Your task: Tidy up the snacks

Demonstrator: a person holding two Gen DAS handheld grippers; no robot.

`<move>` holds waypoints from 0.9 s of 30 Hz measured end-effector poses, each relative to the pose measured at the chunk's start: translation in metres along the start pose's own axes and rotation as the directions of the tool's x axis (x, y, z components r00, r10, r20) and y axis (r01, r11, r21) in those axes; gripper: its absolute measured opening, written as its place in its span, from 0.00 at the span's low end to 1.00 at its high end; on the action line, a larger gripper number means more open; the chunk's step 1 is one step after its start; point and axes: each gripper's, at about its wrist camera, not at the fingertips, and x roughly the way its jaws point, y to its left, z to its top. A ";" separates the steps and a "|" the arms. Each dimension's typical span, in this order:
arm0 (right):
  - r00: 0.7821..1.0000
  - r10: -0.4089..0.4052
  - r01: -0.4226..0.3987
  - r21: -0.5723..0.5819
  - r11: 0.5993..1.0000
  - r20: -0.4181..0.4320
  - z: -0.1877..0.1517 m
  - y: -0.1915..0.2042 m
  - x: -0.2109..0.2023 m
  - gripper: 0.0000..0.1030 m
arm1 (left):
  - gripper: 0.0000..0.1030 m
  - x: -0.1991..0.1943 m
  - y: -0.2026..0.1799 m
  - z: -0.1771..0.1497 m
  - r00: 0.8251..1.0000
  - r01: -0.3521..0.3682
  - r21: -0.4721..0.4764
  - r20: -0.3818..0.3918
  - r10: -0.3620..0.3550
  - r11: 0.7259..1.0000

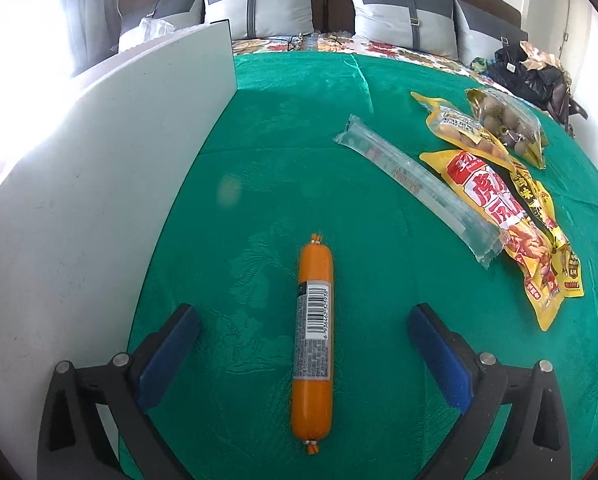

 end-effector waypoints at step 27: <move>0.890 0.325 -0.446 -0.471 0.761 -0.320 0.084 0.325 0.056 0.38 | 1.00 0.000 0.000 0.003 1.000 0.002 -0.004 0.002 -0.002 1.000</move>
